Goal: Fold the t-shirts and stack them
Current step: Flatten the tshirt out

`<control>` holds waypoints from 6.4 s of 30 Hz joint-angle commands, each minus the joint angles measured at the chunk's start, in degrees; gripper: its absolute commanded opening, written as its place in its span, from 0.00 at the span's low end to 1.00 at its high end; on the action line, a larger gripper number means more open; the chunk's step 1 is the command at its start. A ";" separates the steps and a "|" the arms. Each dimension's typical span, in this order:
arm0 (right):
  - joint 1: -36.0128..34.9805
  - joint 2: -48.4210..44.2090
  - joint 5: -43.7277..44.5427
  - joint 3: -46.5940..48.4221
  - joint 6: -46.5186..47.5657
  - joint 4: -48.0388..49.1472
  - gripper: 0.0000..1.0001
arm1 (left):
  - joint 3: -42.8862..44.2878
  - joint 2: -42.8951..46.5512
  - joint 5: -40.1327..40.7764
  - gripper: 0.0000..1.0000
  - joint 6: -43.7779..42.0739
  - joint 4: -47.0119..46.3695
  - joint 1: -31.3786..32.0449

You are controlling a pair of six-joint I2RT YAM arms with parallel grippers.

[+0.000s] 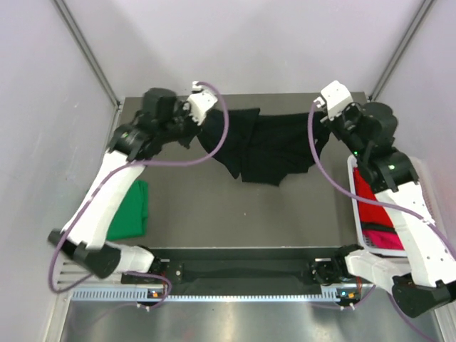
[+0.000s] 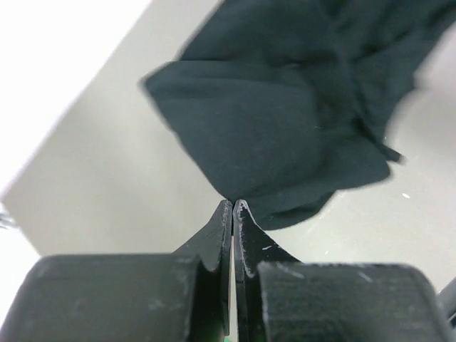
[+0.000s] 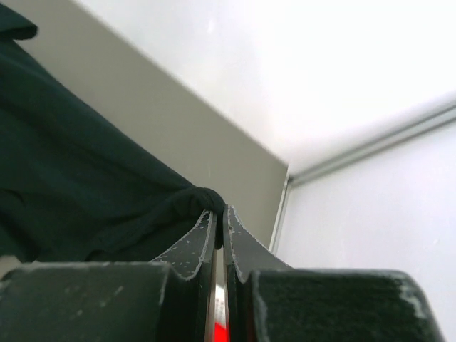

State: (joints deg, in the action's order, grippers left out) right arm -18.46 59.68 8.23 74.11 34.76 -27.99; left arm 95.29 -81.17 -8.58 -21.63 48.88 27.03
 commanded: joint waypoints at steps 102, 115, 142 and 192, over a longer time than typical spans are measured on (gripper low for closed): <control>-10.20 6.42 -34.07 -23.48 10.94 -4.71 0.01 | -7.77 -24.97 -8.73 0.62 9.67 -12.15 -1.02; -8.61 6.32 -35.12 -25.41 9.53 -3.30 0.01 | 10.97 -39.15 -3.56 0.61 8.18 -4.50 8.03; -0.18 0.79 -28.99 -15.23 7.96 -4.54 0.00 | 15.28 -18.89 9.20 0.00 4.41 -6.69 1.37; 17.84 -0.70 -34.07 -19.70 -7.17 -8.05 0.00 | -13.12 -20.76 1.20 0.51 5.28 -4.33 13.75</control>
State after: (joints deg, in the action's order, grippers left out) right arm -1.23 59.75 -24.53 54.78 27.83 -38.48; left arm 77.06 -99.81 -7.66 -18.92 44.45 39.59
